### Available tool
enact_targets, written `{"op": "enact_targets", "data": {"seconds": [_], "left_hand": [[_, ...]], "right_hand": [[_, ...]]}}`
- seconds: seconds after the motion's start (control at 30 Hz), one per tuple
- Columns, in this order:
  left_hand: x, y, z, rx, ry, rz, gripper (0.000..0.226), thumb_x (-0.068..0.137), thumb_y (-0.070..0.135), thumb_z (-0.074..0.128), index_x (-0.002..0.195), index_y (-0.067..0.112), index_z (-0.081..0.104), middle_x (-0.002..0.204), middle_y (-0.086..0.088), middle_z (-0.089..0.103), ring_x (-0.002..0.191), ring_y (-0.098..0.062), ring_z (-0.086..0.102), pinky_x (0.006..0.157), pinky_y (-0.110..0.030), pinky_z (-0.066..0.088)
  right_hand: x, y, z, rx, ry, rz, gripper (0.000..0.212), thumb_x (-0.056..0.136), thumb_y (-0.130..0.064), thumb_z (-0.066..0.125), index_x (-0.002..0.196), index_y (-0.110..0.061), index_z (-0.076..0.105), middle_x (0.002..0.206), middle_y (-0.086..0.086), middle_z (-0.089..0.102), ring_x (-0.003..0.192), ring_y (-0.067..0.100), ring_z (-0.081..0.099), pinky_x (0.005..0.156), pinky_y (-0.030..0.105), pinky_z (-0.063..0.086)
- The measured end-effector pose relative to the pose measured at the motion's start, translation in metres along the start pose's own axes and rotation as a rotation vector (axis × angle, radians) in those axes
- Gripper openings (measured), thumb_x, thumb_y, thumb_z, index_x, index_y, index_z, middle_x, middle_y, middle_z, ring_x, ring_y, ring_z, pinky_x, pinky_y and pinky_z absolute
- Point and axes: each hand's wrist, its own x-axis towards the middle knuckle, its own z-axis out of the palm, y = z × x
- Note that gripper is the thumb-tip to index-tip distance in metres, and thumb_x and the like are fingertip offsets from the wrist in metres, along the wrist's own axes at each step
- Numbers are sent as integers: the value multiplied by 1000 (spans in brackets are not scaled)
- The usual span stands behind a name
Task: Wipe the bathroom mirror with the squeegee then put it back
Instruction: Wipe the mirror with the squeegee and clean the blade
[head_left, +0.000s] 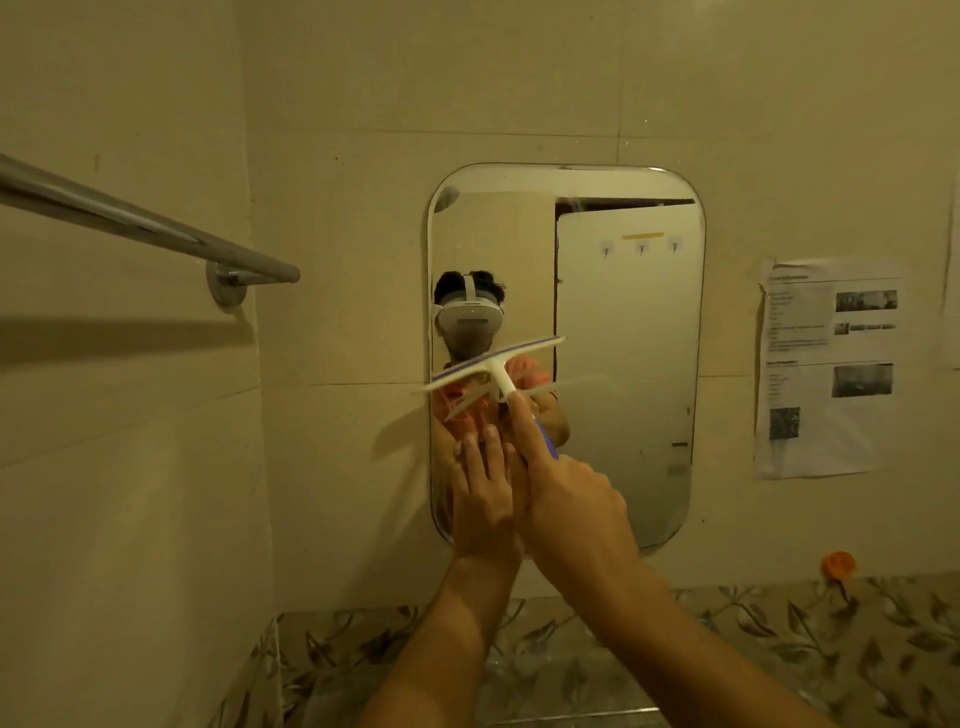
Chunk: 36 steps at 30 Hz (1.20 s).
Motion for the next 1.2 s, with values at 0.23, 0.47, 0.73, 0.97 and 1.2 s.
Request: {"op": "enact_targets", "data": {"seconds": [0.23, 0.47, 0.73, 0.97, 1.2], "left_hand": [[-12, 12, 18, 162, 69, -20, 54, 79, 20, 87, 125, 1, 68, 133, -23, 62, 125, -42, 58, 87, -51, 57], [-26, 19, 9, 321, -71, -43, 60, 54, 24, 98, 103, -1, 76, 120, -27, 67, 117, -46, 62, 86, -54, 58], [-39, 8, 46, 205, -169, -76, 58, 87, 30, 73, 136, 2, 59, 138, -23, 58, 126, -39, 57, 97, -49, 53], [-47, 21, 26, 122, -48, -53, 73, 87, 45, 73, 147, 11, 49, 143, -14, 56, 125, -30, 60, 90, -43, 57], [-49, 13, 37, 171, -61, -14, 109, 78, 35, 85, 154, -1, 15, 149, -28, 35, 134, -46, 46, 87, -49, 59]], "right_hand": [[27, -1, -24, 35, 127, -116, 66, 110, -43, 29, 160, -39, -14, 73, -3, 52, 53, 8, 49, 46, 19, 37], [58, -13, -32, -7, 156, -214, 66, 111, -31, 35, 163, -34, -5, 94, 5, 55, 58, 8, 49, 49, 22, 37], [46, -13, -19, -81, 75, -175, 80, 108, -20, 42, 160, -35, -17, 70, -3, 39, 51, 7, 46, 42, 20, 37], [-9, 22, 29, -59, -39, -117, 85, 109, -33, 38, 144, -36, -40, 86, -2, 50, 58, 7, 48, 53, 22, 47], [-40, 57, 61, -141, -129, -117, 111, 107, -31, 48, 121, -45, -61, 105, 4, 63, 76, 14, 65, 73, 30, 61]]}}
